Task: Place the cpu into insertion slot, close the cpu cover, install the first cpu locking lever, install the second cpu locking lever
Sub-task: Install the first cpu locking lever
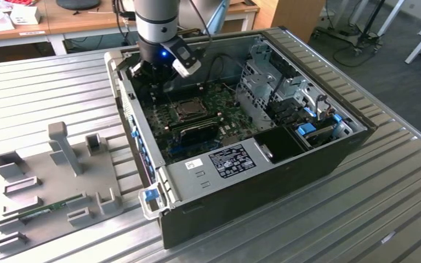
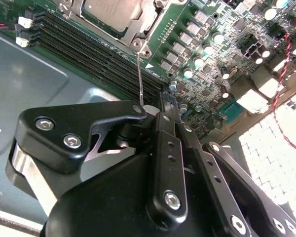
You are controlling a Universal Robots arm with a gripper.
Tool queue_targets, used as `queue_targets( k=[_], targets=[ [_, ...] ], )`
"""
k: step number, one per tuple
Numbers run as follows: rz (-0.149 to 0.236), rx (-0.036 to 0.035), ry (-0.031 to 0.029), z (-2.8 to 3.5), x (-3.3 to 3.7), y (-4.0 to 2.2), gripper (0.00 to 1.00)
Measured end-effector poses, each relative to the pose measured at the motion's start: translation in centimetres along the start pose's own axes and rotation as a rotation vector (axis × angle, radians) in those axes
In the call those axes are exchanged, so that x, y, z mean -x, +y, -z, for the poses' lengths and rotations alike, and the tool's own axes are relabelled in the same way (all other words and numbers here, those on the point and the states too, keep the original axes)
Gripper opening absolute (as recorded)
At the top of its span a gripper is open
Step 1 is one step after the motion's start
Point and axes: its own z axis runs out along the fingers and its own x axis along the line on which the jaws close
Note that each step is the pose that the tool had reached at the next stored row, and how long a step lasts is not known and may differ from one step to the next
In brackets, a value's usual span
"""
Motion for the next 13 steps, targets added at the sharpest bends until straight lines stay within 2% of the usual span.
queue_targets(
  k=[13],
  targets=[
    [0.0, 0.004, 0.0, -0.09, 1.19, -0.09, 0.11]
  ],
)
